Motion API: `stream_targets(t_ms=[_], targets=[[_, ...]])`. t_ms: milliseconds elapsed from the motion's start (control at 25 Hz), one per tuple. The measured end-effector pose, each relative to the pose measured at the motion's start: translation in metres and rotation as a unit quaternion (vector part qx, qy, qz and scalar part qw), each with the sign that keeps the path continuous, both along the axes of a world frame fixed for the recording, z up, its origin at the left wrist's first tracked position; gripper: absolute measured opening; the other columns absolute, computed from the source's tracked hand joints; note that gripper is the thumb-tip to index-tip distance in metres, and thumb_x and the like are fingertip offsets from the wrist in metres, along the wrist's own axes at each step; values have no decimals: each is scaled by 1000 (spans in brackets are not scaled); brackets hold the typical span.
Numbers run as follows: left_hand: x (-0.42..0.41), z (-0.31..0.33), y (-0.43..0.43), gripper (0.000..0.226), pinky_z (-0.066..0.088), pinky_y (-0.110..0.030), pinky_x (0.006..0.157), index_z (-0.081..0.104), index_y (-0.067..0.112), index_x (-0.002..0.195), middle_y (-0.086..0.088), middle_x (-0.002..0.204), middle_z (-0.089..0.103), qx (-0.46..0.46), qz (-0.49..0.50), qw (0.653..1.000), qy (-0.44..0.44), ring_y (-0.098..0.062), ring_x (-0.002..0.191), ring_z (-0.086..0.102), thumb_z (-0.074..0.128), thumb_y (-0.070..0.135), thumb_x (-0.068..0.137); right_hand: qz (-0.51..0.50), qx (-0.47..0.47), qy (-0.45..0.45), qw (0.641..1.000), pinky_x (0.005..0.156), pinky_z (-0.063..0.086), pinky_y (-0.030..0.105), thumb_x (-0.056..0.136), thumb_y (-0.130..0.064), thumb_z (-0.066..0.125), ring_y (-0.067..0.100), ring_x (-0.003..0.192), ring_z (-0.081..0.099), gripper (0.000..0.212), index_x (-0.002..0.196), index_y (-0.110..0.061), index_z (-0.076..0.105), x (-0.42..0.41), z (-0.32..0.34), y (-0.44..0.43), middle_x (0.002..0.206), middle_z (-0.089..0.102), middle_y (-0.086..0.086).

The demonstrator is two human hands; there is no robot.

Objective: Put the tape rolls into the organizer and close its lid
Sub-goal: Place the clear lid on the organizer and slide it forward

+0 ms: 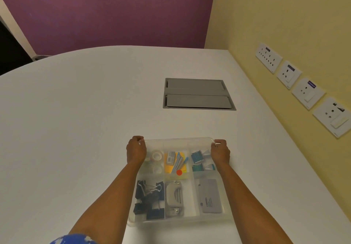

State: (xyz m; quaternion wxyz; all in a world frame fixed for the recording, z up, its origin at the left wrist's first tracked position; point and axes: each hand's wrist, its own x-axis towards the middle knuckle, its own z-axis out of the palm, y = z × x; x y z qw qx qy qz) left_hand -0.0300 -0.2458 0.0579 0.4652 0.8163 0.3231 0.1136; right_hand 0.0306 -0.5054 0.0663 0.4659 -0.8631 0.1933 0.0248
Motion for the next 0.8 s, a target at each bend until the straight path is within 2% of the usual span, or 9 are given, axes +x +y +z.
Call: stream_targets(t_ms=[160, 360, 800], targets=[[4, -1, 1, 30, 44, -40, 100, 55, 2, 124, -18, 129, 58, -43, 40, 998, 5, -34, 119, 54, 41, 16, 101, -31, 33, 15, 999, 96, 48, 40, 100, -27, 44, 36, 114, 57, 37, 123, -1, 53, 10, -1, -1, 127, 60, 20], [6, -3, 8, 32, 43, -40, 102, 58, 3, 123, -17, 130, 59, -78, 59, 995, 18, -34, 119, 54, 38, 15, 101, -14, 25, 95, 995, 100, 45, 38, 98, -42, 42, 36, 113, 58, 51, 117, 1, 61, 26, -2, -3, 125, 62, 21], [6, -1, 8, 33, 41, -40, 104, 58, 2, 124, -18, 127, 62, -103, 80, 991, 25, -34, 121, 53, 39, 17, 101, -24, 45, 148, 988, 101, 45, 39, 92, -42, 56, 35, 114, 57, 53, 120, 3, 55, 38, -3, -6, 127, 59, 21]])
